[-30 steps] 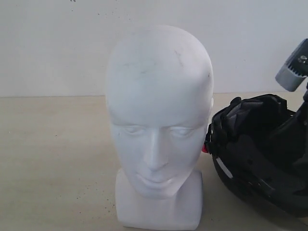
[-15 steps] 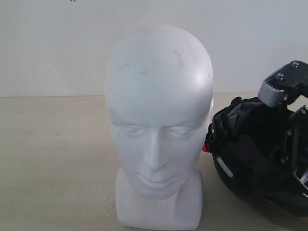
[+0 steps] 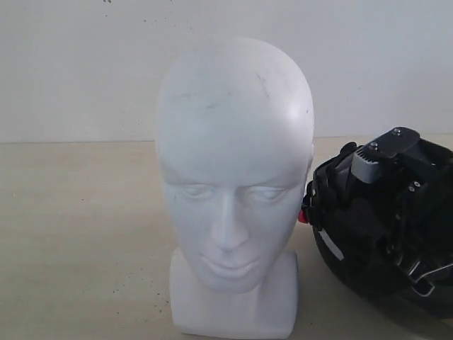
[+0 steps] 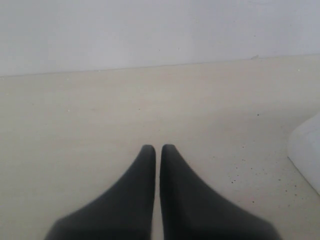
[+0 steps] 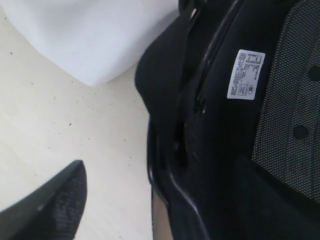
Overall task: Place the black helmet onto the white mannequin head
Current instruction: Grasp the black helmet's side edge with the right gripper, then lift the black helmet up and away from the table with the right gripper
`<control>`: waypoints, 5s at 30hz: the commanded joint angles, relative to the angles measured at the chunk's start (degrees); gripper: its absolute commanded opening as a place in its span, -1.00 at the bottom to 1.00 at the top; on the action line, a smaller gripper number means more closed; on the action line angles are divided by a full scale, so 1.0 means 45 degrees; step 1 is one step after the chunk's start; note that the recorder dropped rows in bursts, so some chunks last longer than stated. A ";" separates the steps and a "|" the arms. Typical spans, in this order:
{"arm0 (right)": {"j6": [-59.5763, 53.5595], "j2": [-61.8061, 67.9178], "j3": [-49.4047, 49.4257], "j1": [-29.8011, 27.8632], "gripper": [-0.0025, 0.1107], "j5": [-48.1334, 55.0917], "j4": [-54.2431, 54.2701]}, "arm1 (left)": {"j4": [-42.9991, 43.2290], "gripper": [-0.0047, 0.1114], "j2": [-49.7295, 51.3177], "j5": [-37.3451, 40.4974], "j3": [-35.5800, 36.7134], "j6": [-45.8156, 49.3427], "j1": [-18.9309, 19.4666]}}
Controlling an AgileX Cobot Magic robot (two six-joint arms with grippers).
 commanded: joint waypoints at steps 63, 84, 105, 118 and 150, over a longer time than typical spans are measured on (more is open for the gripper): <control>0.2348 0.0557 -0.1725 0.0622 -0.96 -0.4227 -0.1343 | 0.0000 -0.84 -0.0052 -0.0005 0.0037 0.0040 -0.0046; 0.2643 -0.4008 -0.1751 0.0622 -0.96 -1.0983 -0.1231 | 0.0000 -0.84 -0.0052 -0.0005 0.0037 0.0040 -0.0046; 0.5794 -0.8656 0.2308 0.0622 -0.96 -1.8033 -0.2743 | 0.0000 -0.84 -0.0052 -0.0005 0.0037 0.0040 -0.0046; 1.1715 -0.8797 0.5256 0.0622 -0.96 -2.3592 -0.5007 | 0.0000 -0.84 -0.0052 -0.0005 0.0037 0.0040 -0.0046; 2.6403 -0.6839 0.2703 0.0622 -0.96 -2.6903 -0.6685 | 0.0000 -0.84 -0.0052 -0.0005 0.0037 0.0040 -0.0046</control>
